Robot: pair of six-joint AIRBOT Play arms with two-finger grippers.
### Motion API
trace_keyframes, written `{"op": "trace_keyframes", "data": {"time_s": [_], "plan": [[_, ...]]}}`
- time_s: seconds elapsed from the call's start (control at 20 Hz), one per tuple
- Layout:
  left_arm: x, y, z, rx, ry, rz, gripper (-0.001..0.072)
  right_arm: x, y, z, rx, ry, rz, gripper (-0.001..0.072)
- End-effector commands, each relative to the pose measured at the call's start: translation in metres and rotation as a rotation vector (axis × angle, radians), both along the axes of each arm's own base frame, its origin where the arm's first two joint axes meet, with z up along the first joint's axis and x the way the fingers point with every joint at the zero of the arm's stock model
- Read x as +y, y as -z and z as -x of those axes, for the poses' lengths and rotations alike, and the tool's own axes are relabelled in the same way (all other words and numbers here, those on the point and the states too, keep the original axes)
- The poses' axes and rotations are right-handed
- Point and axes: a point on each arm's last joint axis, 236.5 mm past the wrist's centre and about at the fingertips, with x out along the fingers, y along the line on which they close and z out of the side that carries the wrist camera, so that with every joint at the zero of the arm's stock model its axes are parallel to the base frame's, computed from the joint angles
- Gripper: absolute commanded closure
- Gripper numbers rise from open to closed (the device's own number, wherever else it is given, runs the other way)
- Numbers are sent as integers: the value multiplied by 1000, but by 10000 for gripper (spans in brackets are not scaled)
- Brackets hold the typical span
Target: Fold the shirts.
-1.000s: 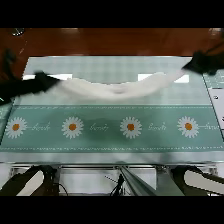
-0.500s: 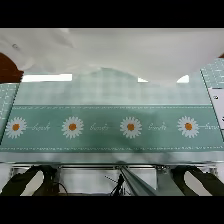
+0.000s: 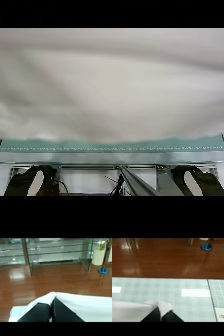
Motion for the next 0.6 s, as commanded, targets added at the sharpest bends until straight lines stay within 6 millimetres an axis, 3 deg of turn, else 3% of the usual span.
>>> {"op": "trace_keyframes", "data": {"time_s": [0.0,0.1,0.25,0.4,0.55], "plan": [[4,12,7,28,-22,3,677,0,15,10,56,6,-3,686],[9,44,-19,128,-23,30,676,3,37,-5,134,-21,-26,686],[17,132,-72,370,-19,90,676,7,91,-43,297,-59,-79,686],[18,223,-137,535,28,135,676,10,152,-104,379,-96,-161,686],[20,306,-206,636,49,242,676,9,228,-173,451,-105,-250,686]]}}
